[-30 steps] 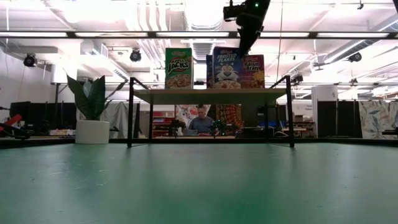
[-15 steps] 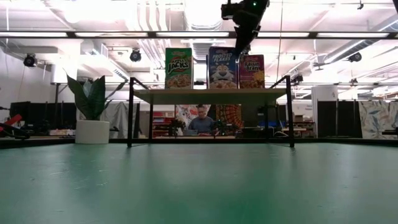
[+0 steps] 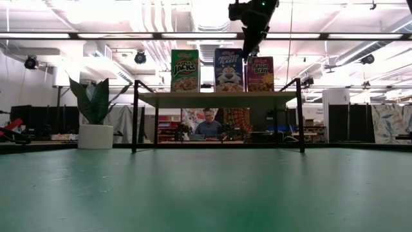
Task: Stack cereal on shelf
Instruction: Put the blue cereal box on the shelf aligned with the other blue cereal boxes
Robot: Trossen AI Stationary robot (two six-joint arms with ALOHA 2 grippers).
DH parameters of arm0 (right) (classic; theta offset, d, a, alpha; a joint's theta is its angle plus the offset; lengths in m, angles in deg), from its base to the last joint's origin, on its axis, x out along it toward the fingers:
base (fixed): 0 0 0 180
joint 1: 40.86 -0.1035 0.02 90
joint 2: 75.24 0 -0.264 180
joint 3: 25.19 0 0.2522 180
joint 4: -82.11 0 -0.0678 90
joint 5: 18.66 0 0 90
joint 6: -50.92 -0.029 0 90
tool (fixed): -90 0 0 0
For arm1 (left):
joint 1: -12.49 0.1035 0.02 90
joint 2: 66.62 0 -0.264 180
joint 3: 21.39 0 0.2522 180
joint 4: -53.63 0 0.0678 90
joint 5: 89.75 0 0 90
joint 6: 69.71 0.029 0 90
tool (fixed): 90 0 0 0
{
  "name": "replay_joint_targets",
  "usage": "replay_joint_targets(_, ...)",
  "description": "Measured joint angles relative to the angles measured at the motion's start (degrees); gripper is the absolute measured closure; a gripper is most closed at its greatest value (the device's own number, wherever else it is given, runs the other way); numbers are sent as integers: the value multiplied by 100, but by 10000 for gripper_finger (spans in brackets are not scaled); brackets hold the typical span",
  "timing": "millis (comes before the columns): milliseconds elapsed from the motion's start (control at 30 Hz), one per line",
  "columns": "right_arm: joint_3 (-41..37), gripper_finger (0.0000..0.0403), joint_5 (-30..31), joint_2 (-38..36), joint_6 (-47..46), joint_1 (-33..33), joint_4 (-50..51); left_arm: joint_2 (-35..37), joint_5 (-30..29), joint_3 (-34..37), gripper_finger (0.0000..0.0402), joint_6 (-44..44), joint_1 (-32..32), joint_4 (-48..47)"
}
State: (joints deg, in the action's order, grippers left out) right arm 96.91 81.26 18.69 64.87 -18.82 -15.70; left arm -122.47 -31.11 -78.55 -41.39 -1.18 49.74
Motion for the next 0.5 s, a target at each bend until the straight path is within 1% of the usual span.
replay_joint_targets(333,-2,394,25,2,-48,-78,-16,0,-1,0,402,-2,1,-1)
replay_joint_targets(500,-2,394,156,4,-57,-78,-12,0,-1,0,402,-2,0,-2)
